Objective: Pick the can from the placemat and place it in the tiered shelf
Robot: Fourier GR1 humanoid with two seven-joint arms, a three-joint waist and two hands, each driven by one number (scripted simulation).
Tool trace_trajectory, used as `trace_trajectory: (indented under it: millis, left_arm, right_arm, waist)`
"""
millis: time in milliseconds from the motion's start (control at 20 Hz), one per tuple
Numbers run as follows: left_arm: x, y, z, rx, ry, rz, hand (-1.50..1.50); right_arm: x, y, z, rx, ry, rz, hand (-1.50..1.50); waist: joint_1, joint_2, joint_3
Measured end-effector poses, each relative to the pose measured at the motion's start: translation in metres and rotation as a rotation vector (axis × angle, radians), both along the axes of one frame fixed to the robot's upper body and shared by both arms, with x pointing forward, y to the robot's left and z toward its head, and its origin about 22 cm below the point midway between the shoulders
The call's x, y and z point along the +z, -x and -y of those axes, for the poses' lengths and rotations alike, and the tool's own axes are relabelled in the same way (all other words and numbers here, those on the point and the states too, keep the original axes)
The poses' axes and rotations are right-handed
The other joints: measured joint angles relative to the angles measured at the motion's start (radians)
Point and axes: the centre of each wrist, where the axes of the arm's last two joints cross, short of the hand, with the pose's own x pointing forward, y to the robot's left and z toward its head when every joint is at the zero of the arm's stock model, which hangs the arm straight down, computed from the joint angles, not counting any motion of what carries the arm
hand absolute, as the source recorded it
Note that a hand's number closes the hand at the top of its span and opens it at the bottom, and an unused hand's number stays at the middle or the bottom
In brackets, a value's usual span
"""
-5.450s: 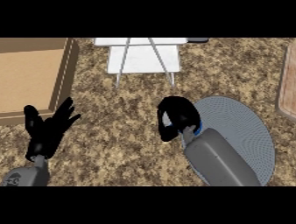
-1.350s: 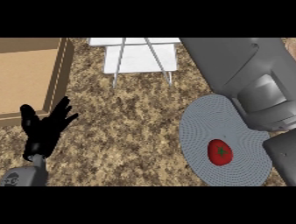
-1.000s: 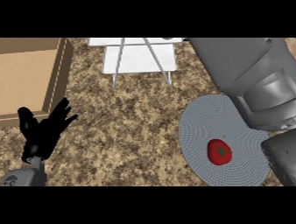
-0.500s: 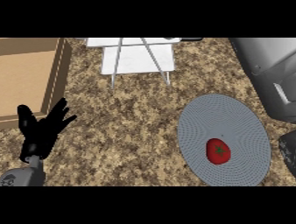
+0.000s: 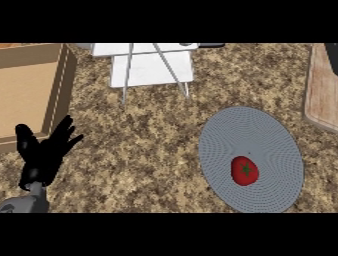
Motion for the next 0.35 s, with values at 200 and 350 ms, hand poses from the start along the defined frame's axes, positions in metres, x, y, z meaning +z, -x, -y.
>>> trace_trajectory:
  millis: [200,350]
  left_arm:
    - [-0.001,0.005,0.0,0.006,0.006,0.001,0.0]
    - [-0.004,0.006,-0.004,0.009,0.005,0.005,0.0]
  right_arm:
    - [0.002,0.002,0.036,-0.002,-0.044,-0.01,-1.5]
    - [0.001,0.006,0.067,0.017,-0.052,-0.009,-1.5]
  waist:
    - [-0.01,-0.005,0.0]
    - [-0.014,-0.006,0.001]
